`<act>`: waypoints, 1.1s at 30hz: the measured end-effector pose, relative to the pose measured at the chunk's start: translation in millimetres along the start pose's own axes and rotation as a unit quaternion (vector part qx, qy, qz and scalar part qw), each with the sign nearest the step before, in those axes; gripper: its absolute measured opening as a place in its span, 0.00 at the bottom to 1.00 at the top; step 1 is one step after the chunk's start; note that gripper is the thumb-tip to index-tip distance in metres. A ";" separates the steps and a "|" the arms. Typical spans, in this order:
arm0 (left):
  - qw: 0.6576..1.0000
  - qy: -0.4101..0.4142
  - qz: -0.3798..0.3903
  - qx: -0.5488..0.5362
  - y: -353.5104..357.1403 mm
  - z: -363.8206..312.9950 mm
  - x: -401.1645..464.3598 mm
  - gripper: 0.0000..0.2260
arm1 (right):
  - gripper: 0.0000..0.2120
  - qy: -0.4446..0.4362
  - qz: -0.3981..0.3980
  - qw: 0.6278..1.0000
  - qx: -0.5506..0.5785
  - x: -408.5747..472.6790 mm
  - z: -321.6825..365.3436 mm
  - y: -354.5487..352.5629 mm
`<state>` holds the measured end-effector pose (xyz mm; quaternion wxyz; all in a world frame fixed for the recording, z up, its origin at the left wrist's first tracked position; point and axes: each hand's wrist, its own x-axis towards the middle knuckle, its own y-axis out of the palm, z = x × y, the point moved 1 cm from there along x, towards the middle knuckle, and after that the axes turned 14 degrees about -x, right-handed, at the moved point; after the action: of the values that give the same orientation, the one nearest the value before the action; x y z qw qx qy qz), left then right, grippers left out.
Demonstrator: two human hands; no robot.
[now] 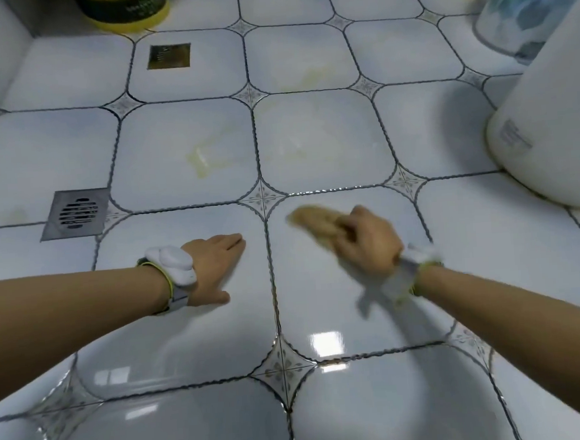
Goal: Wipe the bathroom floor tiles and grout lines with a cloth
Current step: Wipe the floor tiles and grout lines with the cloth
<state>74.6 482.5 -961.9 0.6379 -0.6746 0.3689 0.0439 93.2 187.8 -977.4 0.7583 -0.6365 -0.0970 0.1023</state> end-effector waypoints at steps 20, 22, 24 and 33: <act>1.000 0.008 -0.020 0.006 11.8 9.9 8.3 0.47 | 0.07 0.149 -0.026 0.988 -0.030 20.5 -64.7 7.6; 1.000 0.011 -0.021 0.012 11.4 9.4 9.6 0.46 | 0.06 0.191 -0.031 0.981 -0.029 13.6 -56.7 12.3; 1.000 0.011 -0.022 0.011 10.9 8.8 10.7 0.45 | 0.08 0.147 -0.056 0.987 -0.019 -17.5 -26.5 17.4; 1.000 0.014 -0.009 0.021 2.3 8.8 5.7 0.35 | 0.07 -0.280 0.124 0.952 0.027 -130.2 12.3 15.0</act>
<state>81.0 488.0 -968.3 0.6473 -0.6647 0.3725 0.0201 -35.7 165.7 -992.2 0.6991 -0.5683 -0.2229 0.3722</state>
